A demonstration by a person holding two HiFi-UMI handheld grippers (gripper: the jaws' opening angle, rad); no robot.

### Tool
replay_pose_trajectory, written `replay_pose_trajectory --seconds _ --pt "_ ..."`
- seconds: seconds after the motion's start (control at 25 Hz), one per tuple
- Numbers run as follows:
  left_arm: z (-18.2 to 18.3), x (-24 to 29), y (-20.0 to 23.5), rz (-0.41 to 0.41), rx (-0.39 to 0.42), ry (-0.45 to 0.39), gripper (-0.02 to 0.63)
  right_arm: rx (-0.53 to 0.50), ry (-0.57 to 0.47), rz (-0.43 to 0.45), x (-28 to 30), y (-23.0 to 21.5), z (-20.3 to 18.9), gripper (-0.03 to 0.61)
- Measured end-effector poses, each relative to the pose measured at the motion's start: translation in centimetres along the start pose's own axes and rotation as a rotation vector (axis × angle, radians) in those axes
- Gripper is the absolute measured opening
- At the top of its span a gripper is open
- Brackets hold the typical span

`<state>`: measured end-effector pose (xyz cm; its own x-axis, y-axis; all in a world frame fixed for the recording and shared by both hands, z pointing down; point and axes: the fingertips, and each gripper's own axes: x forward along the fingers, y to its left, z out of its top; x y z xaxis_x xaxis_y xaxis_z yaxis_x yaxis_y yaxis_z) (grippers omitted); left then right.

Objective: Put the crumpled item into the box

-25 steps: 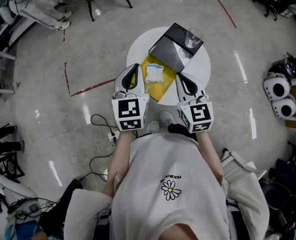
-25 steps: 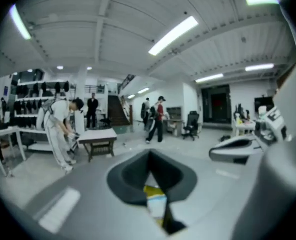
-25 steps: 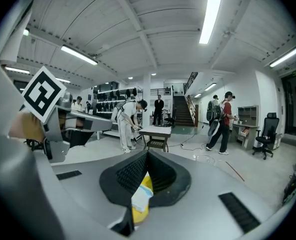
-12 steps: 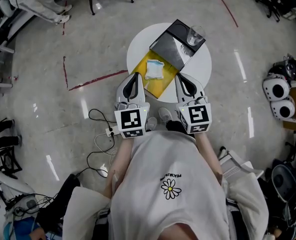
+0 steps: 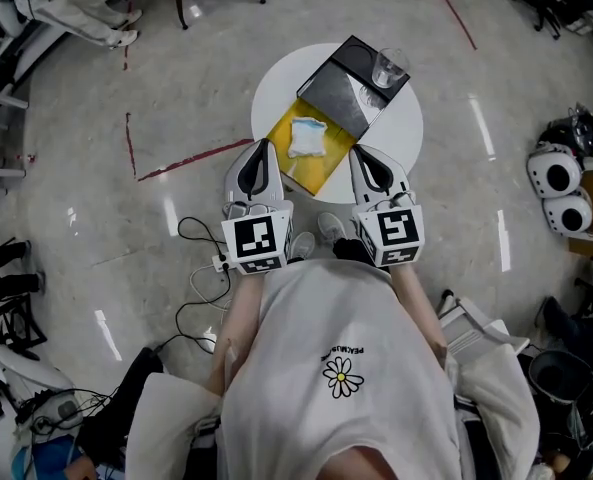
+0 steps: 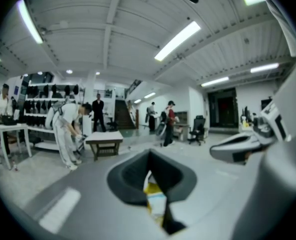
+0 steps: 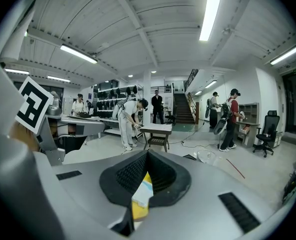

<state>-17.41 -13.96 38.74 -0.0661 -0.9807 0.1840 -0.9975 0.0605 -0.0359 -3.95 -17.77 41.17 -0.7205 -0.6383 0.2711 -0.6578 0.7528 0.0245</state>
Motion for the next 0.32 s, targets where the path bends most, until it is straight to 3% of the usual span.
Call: replay_pose_trajectory --seconds 0.32 --pt "0.47 0.17 -0.60 0.004 0.041 -0.012 0.000 0.005 -0.002 0.008 0.01 0.04 0.02 0.000"
